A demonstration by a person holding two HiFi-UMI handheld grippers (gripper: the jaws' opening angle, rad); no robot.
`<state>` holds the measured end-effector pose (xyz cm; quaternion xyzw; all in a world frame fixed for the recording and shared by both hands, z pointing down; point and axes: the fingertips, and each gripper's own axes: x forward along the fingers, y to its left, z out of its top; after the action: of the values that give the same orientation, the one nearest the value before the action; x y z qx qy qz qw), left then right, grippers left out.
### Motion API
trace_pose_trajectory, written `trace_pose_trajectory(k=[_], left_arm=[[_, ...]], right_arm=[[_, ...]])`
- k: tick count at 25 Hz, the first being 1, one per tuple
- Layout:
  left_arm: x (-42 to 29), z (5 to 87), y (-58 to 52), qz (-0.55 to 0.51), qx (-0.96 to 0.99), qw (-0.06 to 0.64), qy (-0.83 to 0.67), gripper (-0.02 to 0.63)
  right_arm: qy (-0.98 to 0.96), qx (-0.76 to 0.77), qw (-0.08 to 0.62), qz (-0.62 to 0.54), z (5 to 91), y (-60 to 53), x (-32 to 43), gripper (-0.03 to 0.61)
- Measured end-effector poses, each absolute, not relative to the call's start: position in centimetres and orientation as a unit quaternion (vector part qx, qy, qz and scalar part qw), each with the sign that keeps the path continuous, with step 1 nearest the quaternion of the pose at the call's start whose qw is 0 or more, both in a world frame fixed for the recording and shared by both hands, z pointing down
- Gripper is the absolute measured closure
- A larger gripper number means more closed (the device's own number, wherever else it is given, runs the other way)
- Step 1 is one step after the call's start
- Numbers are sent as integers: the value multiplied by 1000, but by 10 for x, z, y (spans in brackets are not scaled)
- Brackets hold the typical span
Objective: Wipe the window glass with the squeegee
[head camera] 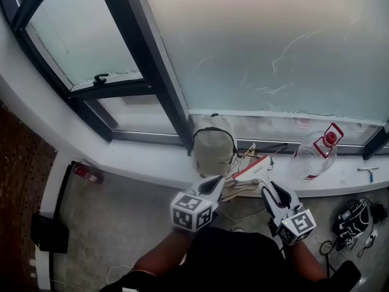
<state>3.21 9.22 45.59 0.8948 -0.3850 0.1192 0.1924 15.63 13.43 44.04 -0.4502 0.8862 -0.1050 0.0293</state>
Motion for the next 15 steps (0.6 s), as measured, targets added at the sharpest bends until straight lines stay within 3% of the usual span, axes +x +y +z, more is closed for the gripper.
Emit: trace_pose_trajectory(k=[15], left_arm=[[36, 458, 97, 122, 892, 195, -389, 614]], right_arm=[[881, -457, 34, -121, 449, 136, 166, 453]])
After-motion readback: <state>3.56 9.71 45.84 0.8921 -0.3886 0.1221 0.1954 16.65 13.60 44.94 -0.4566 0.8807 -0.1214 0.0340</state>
